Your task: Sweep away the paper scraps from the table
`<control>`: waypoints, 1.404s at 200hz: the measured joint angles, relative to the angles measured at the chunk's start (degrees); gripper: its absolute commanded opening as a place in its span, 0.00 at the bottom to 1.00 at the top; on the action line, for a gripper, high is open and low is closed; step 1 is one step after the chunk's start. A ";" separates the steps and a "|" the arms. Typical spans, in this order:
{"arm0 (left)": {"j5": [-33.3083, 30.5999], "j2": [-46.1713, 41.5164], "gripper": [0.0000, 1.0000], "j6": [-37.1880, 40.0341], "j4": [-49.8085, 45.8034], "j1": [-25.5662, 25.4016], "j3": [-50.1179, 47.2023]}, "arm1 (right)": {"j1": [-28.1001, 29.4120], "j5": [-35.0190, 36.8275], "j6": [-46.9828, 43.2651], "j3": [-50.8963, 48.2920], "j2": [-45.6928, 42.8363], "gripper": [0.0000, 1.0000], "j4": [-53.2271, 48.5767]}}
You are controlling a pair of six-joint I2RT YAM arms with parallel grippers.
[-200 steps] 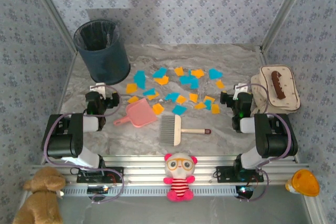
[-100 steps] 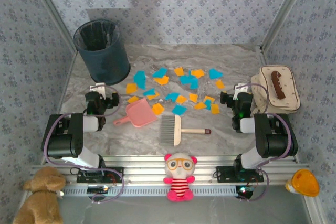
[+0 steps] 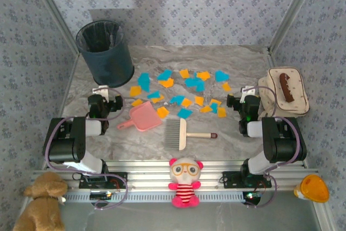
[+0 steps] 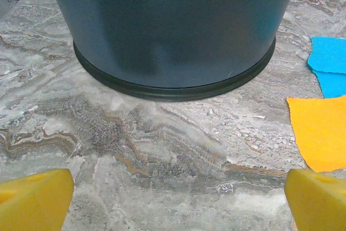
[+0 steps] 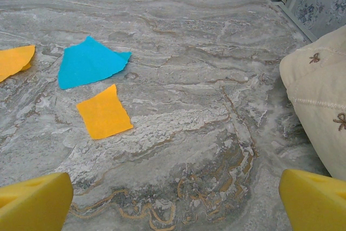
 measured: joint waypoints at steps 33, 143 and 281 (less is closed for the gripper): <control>-0.61 -0.31 1.00 -0.04 -0.48 -0.02 0.00 | 0.00 0.28 0.02 0.00 -0.15 1.00 -0.24; -1.84 -18.80 1.00 -11.28 -39.34 -3.32 16.26 | 0.26 2.58 10.54 11.26 -20.70 1.00 -33.03; 15.39 -4.09 0.81 7.06 -73.66 -31.17 37.40 | 1.46 -14.56 23.43 12.87 -29.03 1.00 -60.48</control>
